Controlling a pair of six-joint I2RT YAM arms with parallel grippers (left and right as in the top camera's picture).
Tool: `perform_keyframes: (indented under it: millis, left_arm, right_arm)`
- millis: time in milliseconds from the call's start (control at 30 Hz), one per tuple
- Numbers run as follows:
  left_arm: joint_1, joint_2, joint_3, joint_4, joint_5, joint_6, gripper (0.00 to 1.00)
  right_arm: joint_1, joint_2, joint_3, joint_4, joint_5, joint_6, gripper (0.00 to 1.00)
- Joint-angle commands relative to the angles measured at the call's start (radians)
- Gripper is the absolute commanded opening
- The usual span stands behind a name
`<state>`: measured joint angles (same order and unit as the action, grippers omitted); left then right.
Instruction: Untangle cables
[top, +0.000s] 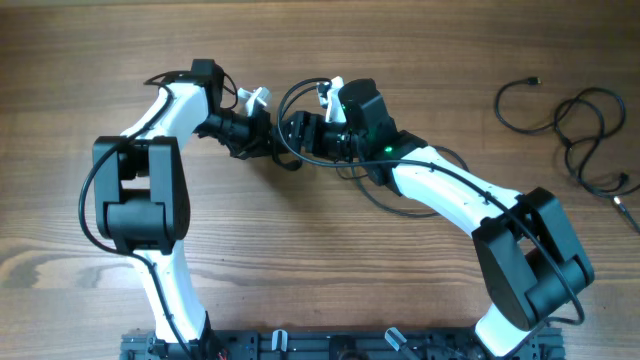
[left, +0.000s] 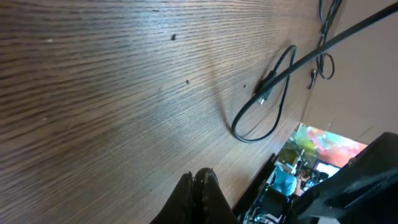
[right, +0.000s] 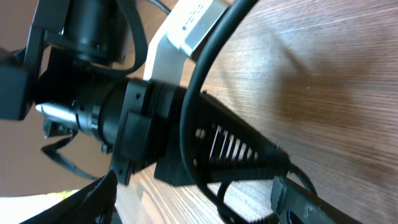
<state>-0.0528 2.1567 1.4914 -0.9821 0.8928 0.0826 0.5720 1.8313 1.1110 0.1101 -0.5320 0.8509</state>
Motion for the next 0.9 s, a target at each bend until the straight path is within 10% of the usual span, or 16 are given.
perform_keyframes:
  millis: [0, 867]
  left_arm:
    - [-0.007, 0.009, -0.003, 0.003, 0.027, 0.042, 0.04]
    - [-0.029, 0.009, -0.003, 0.004, 0.027, 0.042, 0.04]
  right_arm:
    - [0.005, 0.018, -0.006, 0.005, 0.095, 0.037, 0.82]
    - [0.005, 0.019, -0.006, 0.039, 0.275, 0.147, 0.86]
